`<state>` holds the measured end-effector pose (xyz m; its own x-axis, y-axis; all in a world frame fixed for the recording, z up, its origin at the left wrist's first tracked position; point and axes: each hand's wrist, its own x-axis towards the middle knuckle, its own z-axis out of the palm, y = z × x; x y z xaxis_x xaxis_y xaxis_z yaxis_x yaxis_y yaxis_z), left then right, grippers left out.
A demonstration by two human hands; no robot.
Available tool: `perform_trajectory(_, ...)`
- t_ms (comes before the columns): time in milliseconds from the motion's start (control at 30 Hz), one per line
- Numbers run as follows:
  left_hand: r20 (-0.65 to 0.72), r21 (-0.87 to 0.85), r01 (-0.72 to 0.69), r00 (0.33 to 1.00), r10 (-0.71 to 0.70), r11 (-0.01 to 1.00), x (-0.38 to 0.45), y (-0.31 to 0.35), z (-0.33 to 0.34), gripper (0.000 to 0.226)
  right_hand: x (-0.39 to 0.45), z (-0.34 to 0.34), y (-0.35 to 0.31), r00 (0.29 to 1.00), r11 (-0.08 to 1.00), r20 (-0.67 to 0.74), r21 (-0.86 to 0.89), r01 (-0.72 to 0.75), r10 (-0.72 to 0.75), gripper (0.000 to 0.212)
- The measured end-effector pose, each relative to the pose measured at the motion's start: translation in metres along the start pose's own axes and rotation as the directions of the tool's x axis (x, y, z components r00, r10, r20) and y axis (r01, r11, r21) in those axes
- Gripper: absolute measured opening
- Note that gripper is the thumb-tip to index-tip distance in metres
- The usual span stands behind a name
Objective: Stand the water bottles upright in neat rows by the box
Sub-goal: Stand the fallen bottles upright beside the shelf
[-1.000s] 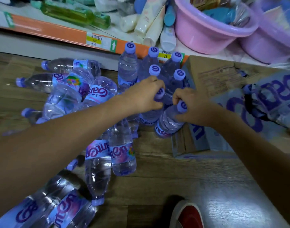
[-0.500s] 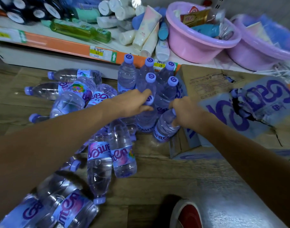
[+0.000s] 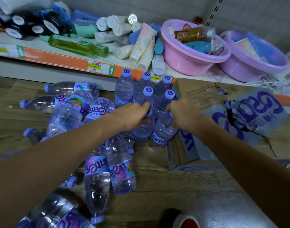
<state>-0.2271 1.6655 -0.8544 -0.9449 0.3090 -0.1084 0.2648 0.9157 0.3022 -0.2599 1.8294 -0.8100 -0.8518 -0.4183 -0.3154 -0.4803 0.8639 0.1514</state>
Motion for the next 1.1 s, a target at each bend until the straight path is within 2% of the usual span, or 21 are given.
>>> perform_trajectory(100, 0.022, -0.027, -0.004, 1.000, 0.005, 1.000, 0.004, 0.006, 0.006, 0.039, 0.006, 0.007, 0.001, 0.997, 0.999, 0.068, -0.033, 0.033, -0.030, 0.052)
perform_trajectory(200, 0.027, -0.098, 0.048, 0.999, -0.046, 0.994, 0.008, 0.004, 0.004, 0.040, 0.009, 0.004, 0.006, 0.993, 0.998, 0.095, -0.004, 0.065, -0.064, 0.061)
perform_trajectory(367, -0.007, -0.108, 0.048, 0.999, -0.049, 0.993, 0.007, 0.008, 0.003, 0.039, 0.013, 0.007, 0.014, 0.975, 0.980, 0.122, -0.043, 0.193, -0.186, 0.056)
perform_trajectory(533, -0.048, -0.064, 0.078, 0.996, -0.081, 0.995, 0.010, 0.014, 0.008, 0.041, 0.013, 0.006, 0.018, 0.958, 0.956, 0.167, -0.142, 0.257, -0.233, 0.059)
perform_trajectory(633, 0.004, -0.127, 0.083, 0.997, -0.083, 0.988, 0.007, 0.009, 0.005, 0.045, 0.008, 0.004, 0.013, 0.959, 0.940, 0.163, -0.214, 0.265, -0.233, 0.059)
perform_trajectory(700, 0.065, -0.233, 0.081, 0.996, -0.067, 0.969, 0.001, -0.005, -0.003, 0.056, 0.007, -0.004, 0.006, 0.966, 0.909, 0.100, -0.326, 0.259, -0.239, 0.061)
perform_trajectory(733, 0.053, -0.287, 0.079, 0.996, -0.067, 0.955, -0.005, -0.015, -0.008, 0.060, 0.007, -0.013, 0.003, 0.969, 0.916, 0.028, -0.322, 0.240, -0.244, 0.059)
perform_trajectory(800, -0.056, -0.336, 0.115, 0.988, -0.142, 0.935, -0.019, -0.045, -0.019, 0.056, 0.006, -0.037, -0.008, 0.954, 0.957, -0.152, -0.178, 0.230, -0.257, 0.050)
perform_trajectory(867, -0.192, -0.358, 0.227, 0.931, -0.309, 0.906, -0.039, -0.081, -0.028, 0.047, 0.011, -0.057, -0.026, 0.924, 0.954, -0.258, 0.030, 0.299, -0.281, 0.038)
perform_trajectory(900, -0.239, -0.368, 0.298, 0.885, -0.399, 0.881, -0.052, -0.100, -0.029, 0.044, 0.014, -0.062, -0.039, 0.914, 0.930, -0.259, 0.114, 0.349, -0.311, 0.034)
perform_trajectory(967, -0.248, -0.359, 0.450, 0.799, -0.548, 0.818, -0.083, -0.134, -0.026, 0.054, 0.021, -0.059, -0.069, 0.894, 0.891, -0.195, 0.140, 0.433, -0.404, 0.031)
perform_trajectory(1033, -0.099, -0.310, 0.612, 0.741, -0.665, 0.728, -0.115, -0.161, -0.017, 0.083, 0.029, -0.040, -0.102, 0.846, 0.848, -0.132, 0.061, 0.527, -0.516, 0.032)
perform_trajectory(1067, 0.016, -0.294, 0.667, 0.719, -0.694, 0.684, -0.130, -0.170, -0.012, 0.091, 0.033, -0.026, -0.119, 0.802, 0.805, -0.115, 0.021, 0.592, -0.587, 0.034)
perform_trajectory(1100, 0.134, -0.301, 0.695, 0.709, -0.692, 0.654, -0.142, -0.178, -0.007, 0.089, 0.033, -0.012, -0.137, 0.740, 0.745, -0.090, -0.022, 0.667, -0.666, 0.038)
